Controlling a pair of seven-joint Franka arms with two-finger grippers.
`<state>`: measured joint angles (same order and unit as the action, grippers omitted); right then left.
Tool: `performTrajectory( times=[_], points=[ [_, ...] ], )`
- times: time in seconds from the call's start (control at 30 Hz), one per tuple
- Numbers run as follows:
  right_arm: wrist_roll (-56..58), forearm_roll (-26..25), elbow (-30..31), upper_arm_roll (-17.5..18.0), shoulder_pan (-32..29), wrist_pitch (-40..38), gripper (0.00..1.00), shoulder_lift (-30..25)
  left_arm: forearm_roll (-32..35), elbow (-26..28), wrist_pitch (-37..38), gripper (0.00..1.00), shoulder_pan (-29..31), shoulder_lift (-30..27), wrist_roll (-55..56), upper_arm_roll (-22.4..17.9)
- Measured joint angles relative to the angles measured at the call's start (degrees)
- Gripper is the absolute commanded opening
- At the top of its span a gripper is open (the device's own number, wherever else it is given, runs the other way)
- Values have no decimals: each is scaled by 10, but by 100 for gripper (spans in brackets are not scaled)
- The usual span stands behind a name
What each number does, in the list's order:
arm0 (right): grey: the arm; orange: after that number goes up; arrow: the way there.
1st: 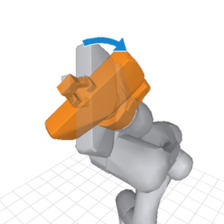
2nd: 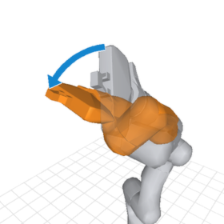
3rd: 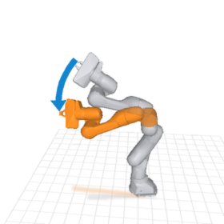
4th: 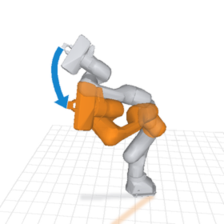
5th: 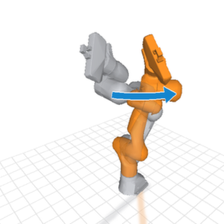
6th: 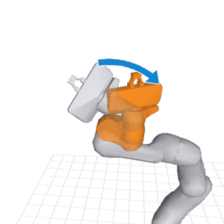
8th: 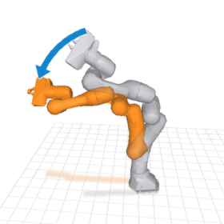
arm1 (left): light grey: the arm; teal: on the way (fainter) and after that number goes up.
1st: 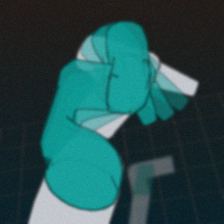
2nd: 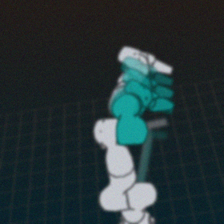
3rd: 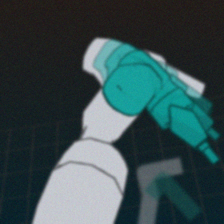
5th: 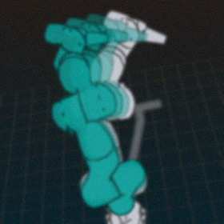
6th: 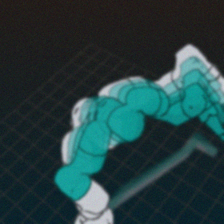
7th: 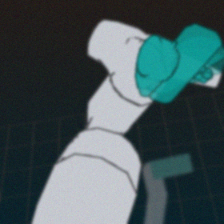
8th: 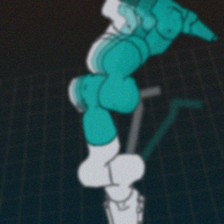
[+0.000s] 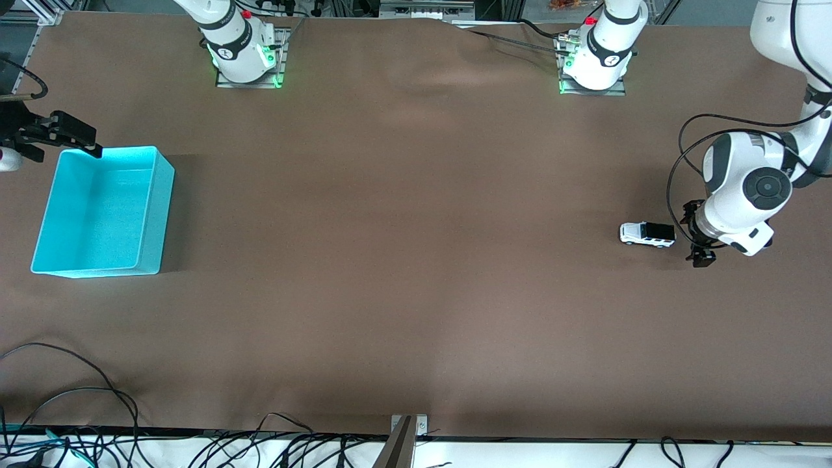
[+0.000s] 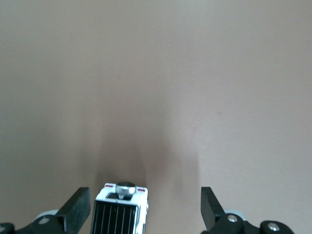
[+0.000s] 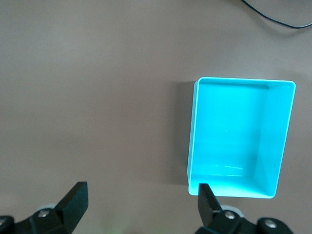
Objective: Wind and store white jeep toy
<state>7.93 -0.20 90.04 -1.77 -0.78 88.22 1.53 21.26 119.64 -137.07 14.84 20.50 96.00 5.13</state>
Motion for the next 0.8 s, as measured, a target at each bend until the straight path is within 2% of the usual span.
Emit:
performTrajectory(
  times=[0.3, 0.57, 0.8],
  points=[
    [0, 0, 0, 0, 0, 0, 100, 0, -10, -69, 127, 100, -2, -37, -70, 31],
    [0, 0, 0, 0, 0, 0, 100, 0, -80, -132, 207, 100, 1, -58, -223, 30],
    [0, 0, 0, 0, 0, 0, 100, 0, -91, -194, 270, 100, 2, -65, -331, 29]
  ],
)
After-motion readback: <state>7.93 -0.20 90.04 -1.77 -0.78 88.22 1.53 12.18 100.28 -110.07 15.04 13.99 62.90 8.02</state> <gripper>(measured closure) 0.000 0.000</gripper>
